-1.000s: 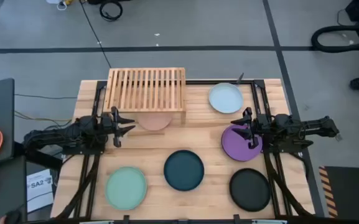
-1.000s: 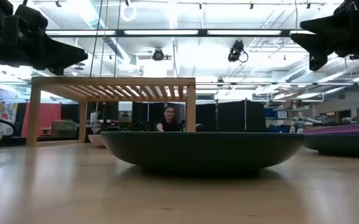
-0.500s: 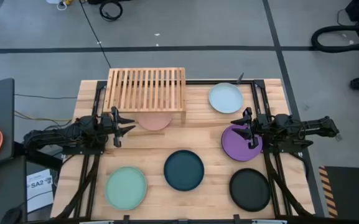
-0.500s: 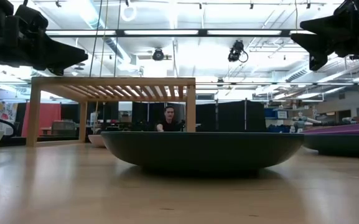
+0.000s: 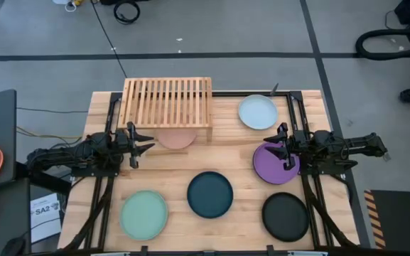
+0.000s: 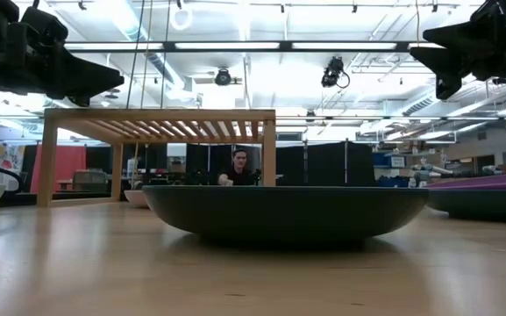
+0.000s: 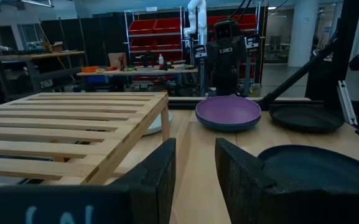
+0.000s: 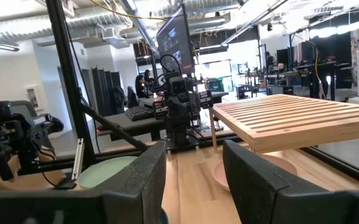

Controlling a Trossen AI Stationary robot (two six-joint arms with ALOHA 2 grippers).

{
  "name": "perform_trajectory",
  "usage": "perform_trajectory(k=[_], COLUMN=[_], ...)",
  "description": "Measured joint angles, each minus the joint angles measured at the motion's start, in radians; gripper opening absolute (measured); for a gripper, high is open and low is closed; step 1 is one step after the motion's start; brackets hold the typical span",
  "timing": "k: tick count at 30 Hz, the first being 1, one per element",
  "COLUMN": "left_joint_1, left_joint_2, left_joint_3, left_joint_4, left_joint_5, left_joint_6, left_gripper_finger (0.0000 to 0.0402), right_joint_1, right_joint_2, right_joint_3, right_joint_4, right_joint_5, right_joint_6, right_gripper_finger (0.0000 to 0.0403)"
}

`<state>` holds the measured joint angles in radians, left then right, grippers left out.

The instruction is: Place and stack plates onto a shelf

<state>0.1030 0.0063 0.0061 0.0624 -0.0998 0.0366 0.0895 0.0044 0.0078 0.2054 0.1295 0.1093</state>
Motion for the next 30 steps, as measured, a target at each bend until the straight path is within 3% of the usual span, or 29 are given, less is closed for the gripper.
perform_trajectory(k=[30], left_joint_1=[0.0], left_joint_2=[0.0], left_joint_3=[0.0], left_joint_4=[0.0], left_joint_5=[0.0], left_joint_6=[0.001], left_gripper_finger=[0.0119], right_joint_1=[0.0], right_joint_2=[0.0], right_joint_3=[0.0], right_joint_4=[0.041], right_joint_5=[0.008], right_joint_6=[0.075], right_gripper_finger=[0.0165])
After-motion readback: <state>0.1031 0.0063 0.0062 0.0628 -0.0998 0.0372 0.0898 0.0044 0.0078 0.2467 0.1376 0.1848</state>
